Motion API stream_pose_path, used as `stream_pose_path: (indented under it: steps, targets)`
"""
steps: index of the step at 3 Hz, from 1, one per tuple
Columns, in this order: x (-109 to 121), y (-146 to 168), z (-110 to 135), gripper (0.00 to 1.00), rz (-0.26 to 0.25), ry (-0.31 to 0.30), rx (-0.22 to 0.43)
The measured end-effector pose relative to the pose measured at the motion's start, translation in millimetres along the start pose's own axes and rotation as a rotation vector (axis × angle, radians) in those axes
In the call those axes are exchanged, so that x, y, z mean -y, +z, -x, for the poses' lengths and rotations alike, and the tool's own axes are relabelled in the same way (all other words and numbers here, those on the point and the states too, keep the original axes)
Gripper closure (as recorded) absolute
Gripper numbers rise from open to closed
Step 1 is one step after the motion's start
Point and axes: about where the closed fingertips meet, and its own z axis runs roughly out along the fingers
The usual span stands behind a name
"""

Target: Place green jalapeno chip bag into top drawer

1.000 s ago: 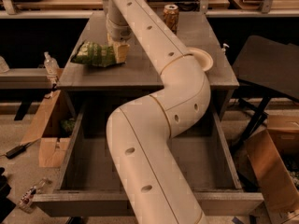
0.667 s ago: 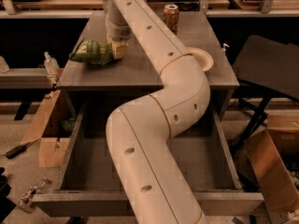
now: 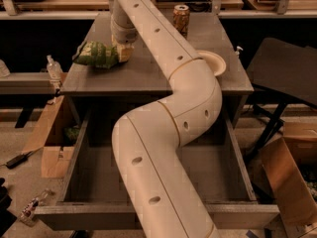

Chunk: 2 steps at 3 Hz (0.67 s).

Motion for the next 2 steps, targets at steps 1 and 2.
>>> stream_pose_path:
  steps: [1, 2]
  targets:
    - [3, -18, -3, 1.0, -0.02, 0.001, -0.02]
    - [-3, -57, -10, 1.0, -0.036, 0.024, -0.05]
